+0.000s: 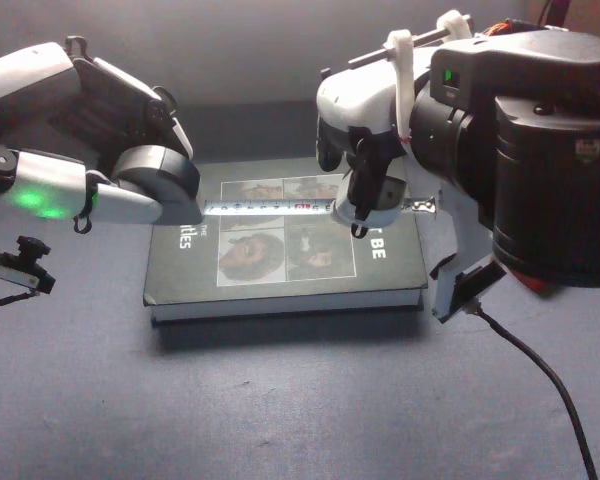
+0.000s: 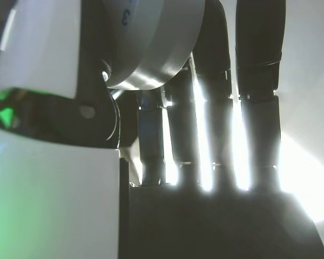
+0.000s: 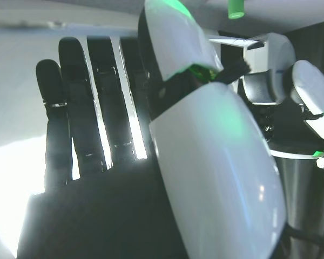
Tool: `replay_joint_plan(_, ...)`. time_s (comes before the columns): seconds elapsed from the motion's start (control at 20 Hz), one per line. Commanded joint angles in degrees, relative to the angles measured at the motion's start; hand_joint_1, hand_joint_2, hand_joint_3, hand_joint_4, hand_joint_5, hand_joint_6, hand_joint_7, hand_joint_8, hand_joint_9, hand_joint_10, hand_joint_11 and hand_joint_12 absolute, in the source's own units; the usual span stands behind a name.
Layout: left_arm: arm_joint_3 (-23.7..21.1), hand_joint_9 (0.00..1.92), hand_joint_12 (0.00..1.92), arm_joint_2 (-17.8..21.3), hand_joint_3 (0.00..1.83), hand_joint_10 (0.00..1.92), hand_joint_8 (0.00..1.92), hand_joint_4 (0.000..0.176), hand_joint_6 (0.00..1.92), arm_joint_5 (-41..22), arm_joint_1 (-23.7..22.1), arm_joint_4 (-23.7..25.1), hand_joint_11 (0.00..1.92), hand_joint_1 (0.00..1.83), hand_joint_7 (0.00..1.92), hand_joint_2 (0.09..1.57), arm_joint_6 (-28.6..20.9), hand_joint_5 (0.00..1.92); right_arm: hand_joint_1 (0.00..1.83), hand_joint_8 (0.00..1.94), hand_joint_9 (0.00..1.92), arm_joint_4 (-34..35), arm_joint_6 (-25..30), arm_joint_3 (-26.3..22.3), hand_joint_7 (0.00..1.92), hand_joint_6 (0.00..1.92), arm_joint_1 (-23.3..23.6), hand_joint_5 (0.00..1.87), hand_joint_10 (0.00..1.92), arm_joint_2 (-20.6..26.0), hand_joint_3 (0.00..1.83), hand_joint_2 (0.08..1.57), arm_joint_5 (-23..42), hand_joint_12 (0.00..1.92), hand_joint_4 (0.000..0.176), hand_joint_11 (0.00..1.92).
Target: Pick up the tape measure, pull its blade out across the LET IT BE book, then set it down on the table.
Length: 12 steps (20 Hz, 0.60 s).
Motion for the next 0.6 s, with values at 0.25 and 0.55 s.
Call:
replay_joint_plan(0.25, 0.23, 1.12, 0.79, 0.03, 0.00, 0.97, 0.62, 0.000, 0.68, -6.66, -0.25, -2.55, 1.12, 1.40, 1.18, 1.04, -0.92, 1.03, 0.99, 0.02, 0.69, -4.41, -0.09, -1.00, 0.75, 0.00, 1.10, 0.66, 0.04, 1.25, 0.00, 1.17, 0.04, 1.08, 0.000, 0.22)
replay_joint_plan(0.55, 0.26, 1.12, 0.77, 0.09, 0.00, 0.97, 0.67, 0.000, 0.69, -6.75, -0.24, -2.55, 1.13, 1.40, 1.15, 1.05, -0.92, 1.03, 0.99, 0.02, 0.69, -4.34, -0.24, -1.46, 0.76, 0.00, 0.62, 0.65, 0.04, 1.34, 0.00, 1.17, 0.04, 1.07, 0.000, 0.22)
